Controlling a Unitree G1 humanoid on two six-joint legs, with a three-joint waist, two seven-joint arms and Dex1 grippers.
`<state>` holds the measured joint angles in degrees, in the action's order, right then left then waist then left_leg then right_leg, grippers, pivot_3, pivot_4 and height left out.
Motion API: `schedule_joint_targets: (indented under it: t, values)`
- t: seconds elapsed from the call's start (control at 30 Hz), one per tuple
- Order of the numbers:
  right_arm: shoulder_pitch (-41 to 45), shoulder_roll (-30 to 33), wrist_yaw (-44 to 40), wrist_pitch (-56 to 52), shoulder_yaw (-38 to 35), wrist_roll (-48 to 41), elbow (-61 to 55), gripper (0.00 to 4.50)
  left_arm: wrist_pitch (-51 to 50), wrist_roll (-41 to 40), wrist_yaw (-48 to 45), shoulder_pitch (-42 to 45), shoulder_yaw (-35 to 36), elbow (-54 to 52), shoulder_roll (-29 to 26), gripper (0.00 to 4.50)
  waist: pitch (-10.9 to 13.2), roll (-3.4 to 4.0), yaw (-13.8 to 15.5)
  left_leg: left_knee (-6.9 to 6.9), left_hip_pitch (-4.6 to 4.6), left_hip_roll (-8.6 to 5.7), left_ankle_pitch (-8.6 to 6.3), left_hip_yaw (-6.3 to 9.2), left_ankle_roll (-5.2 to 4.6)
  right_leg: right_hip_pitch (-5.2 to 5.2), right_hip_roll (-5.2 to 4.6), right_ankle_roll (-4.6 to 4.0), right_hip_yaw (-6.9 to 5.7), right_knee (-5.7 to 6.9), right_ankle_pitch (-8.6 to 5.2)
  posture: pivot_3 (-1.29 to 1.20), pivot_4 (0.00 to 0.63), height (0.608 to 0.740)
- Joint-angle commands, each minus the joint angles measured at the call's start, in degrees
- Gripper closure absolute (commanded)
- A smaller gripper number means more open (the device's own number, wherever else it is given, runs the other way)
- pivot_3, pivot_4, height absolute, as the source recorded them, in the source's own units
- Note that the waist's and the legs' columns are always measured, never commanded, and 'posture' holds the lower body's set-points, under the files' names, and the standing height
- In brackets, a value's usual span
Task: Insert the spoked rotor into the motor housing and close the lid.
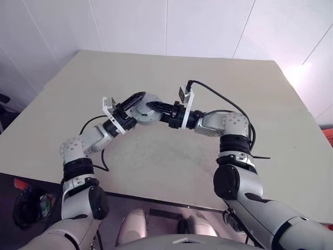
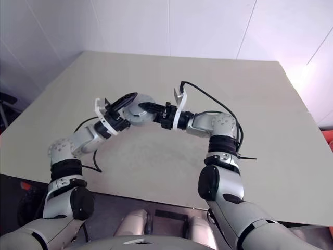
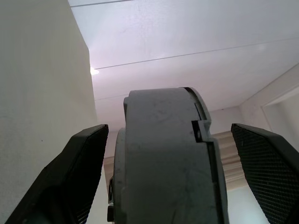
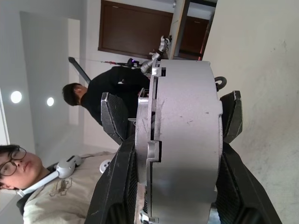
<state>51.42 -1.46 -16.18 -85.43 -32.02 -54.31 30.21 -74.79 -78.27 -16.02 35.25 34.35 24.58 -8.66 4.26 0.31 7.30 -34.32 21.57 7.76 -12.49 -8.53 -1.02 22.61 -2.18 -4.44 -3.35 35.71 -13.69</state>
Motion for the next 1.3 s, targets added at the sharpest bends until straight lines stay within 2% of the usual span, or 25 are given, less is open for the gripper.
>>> schedule_joint_targets:
  t: [0.03,0.1,0.2,0.33,0.5,0.6,1.0,1.2,1.3]
  values:
    - [1.3,0.2,-1.4,0.4,0.0,-2.2,-2.7,2.39,0.8,-1.2,-0.6,0.9,-0.7,-2.2,-0.3,0.03,0.0,0.0,0.0,0.0,0.0,0.0,0.01,0.0,0.01,0.0,0.0,0.0,0.0,0.0,0.0,0.0,0.0,0.74]
    - [1.4,0.4,-1.4,0.9,0.1,-2.0,-2.3,2.39,1.3,-1.0,-0.6,0.5,-0.9,-2.6,-0.6,0.03,0.0,0.0,0.0,0.0,0.0,0.0,0.01,0.01,0.02,0.0,0.01,0.01,0.0,0.01,0.01,0.0,0.0,0.74]
    - [1.6,0.8,-1.4,1.8,0.3,-1.7,-1.6,2.39,1.6,-1.3,-0.3,0.1,-0.9,-2.8,-1.0,0.58,0.0,0.0,0.0,0.0,-0.01,0.0,0.01,0.01,0.03,0.0,0.01,0.02,0.0,0.02,0.01,0.0,0.0,0.74]
    - [2.4,1.6,-1.3,3.4,0.0,-1.1,0.3,2.39,1.6,-2.0,-0.1,-0.6,-0.9,-3.7,-1.2,1.85,0.0,0.0,0.0,0.0,-0.01,0.0,0.02,0.01,0.03,-0.01,0.01,0.03,0.0,0.02,0.02,0.0,0.0,0.74]
    - [3.0,2.1,-1.2,4.8,-0.1,-0.9,1.9,2.39,1.9,-2.5,0.3,-1.2,-1.1,-4.7,-1.0,1.85,0.0,0.0,0.0,0.0,-0.01,0.0,0.02,0.02,0.04,-0.01,0.0,0.04,0.0,0.02,0.02,0.0,0.0,0.74]
    - [3.3,2.2,-0.9,5.4,-0.1,-0.9,2.6,2.39,2.5,-2.5,0.7,-1.3,-1.3,-5.2,-0.7,2.38,0.0,0.0,0.0,0.0,-0.01,0.0,0.02,0.02,0.04,-0.02,0.01,0.05,0.0,0.02,0.03,0.0,0.0,0.74]
    - [2.7,3.2,-2.6,9.7,2.4,1.1,3.2,2.39,4.0,-2.6,1.2,-1.4,-1.9,-5.3,-1.0,2.4,0.0,0.0,0.0,-0.01,-0.01,0.0,0.02,0.02,0.04,-0.02,0.01,0.05,0.0,0.03,0.03,0.0,0.0,0.74]
    - [2.1,2.9,-2.1,14.1,3.9,2.8,1.8,0.51,4.5,-3.3,1.2,-1.7,-2.1,-5.3,-1.1,2.4,0.0,0.0,-0.1,-0.05,-0.01,0.0,0.02,0.02,0.04,-0.02,0.01,0.05,0.0,0.04,0.03,0.0,0.0,0.74]
    - [1.7,3.2,-2.4,16.5,4.9,4.0,2.0,0.51,4.9,-3.1,1.1,-1.8,-2.2,-5.5,-1.2,2.4,0.0,-0.01,-0.1,-0.06,-0.02,0.0,0.03,0.02,0.04,-0.02,0.01,0.05,0.0,0.07,0.03,0.0,0.0,0.74]
